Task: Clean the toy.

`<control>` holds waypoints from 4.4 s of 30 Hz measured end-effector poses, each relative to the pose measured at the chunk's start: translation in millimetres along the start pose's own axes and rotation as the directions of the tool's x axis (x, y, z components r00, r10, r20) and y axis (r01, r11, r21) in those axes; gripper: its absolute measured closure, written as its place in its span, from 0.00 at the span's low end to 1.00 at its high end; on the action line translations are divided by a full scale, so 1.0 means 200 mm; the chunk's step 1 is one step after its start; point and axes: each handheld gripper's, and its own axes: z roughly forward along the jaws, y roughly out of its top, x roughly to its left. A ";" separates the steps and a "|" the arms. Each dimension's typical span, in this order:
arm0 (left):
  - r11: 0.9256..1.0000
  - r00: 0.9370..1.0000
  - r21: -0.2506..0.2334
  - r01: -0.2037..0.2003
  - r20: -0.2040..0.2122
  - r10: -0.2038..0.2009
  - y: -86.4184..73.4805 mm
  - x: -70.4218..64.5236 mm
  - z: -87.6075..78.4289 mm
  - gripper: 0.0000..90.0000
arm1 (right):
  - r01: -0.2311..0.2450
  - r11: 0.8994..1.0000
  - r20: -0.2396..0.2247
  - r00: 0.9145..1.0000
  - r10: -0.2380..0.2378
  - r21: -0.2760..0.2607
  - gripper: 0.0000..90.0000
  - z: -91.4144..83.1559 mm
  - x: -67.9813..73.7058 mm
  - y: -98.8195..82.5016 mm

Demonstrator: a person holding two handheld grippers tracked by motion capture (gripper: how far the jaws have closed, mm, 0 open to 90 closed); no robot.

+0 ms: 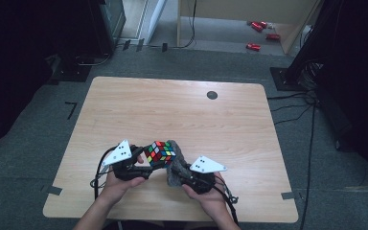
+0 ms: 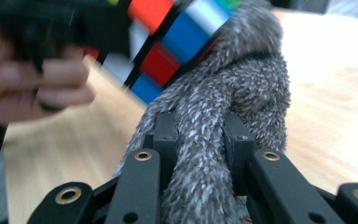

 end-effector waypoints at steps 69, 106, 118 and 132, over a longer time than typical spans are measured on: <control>0.995 0.990 0.022 0.100 -0.099 -0.097 -0.02 0.07 0.00 0.38 | 0.009 0.994 0.290 0.956 -0.040 0.110 0.79 -0.08 -0.25 -0.04; 0.974 0.975 0.082 0.212 -0.079 -0.205 -0.02 0.03 0.08 0.38 | 0.302 0.945 0.054 0.953 -0.298 -0.124 0.33 0.02 0.00 -0.04; 0.959 0.966 0.115 0.259 -0.022 -0.258 -0.03 -0.01 0.13 0.38 | 0.351 0.933 0.085 0.935 -0.344 -0.081 0.30 0.07 0.04 -0.07; 0.920 0.934 0.178 0.348 0.019 -0.357 -0.05 0.03 0.15 0.37 | 0.447 0.894 0.118 0.890 -0.441 -0.036 0.37 0.08 0.08 -0.08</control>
